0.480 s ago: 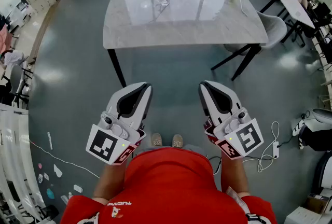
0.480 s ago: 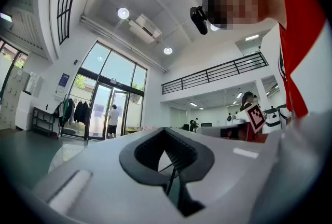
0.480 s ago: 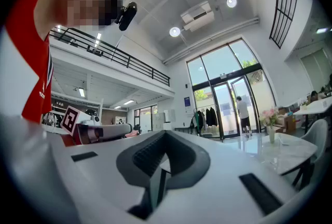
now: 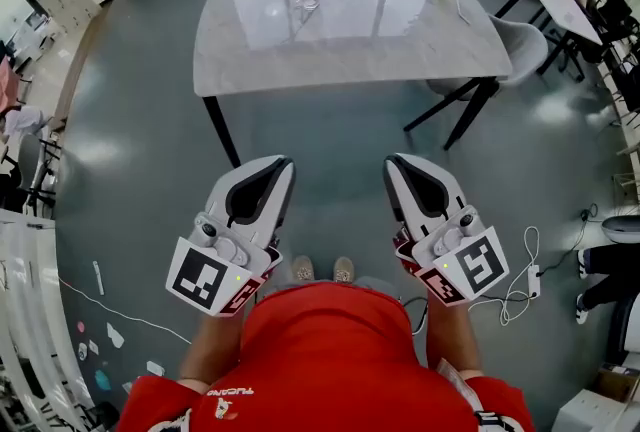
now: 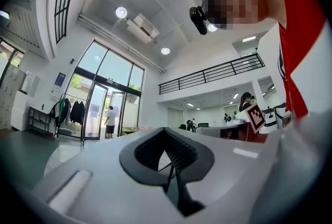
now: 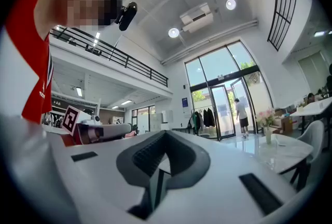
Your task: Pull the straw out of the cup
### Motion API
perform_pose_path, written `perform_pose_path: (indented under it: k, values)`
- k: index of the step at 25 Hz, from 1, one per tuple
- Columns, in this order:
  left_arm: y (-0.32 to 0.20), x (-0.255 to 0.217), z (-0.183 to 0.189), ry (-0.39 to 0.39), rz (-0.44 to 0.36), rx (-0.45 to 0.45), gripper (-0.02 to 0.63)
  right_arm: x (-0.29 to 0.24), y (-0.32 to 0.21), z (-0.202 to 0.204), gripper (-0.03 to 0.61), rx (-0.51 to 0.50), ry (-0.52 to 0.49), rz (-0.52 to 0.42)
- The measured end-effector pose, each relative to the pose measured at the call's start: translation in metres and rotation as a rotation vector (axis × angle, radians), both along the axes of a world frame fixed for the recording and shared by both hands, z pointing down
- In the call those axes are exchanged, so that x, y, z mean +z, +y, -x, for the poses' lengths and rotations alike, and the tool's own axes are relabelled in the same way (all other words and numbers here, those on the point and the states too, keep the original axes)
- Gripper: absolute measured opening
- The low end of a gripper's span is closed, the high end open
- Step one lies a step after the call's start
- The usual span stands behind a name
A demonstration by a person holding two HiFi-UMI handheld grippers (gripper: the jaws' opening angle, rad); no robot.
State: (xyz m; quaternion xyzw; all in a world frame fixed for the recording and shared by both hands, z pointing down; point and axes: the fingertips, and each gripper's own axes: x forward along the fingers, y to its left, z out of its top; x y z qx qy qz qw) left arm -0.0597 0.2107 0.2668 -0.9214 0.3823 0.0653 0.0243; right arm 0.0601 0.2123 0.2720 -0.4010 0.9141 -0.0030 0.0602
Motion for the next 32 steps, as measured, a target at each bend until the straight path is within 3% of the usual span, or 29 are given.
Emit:
perform_pose_path:
  k: [5, 15, 32]
  values:
    - [-0.001, -0.002, -0.003, 0.007, -0.006, 0.011, 0.005, -0.007, 0.002, -0.002, 0.002, -0.011, -0.032, -0.009]
    - [-0.012, -0.010, -0.009, 0.008, -0.025, -0.001, 0.005, -0.015, -0.007, -0.001, 0.002, -0.035, 0.016, -0.050]
    - [-0.032, -0.017, -0.035, 0.010, -0.035, -0.099, 0.005, -0.017, -0.026, -0.039, 0.002, -0.102, 0.037, -0.073]
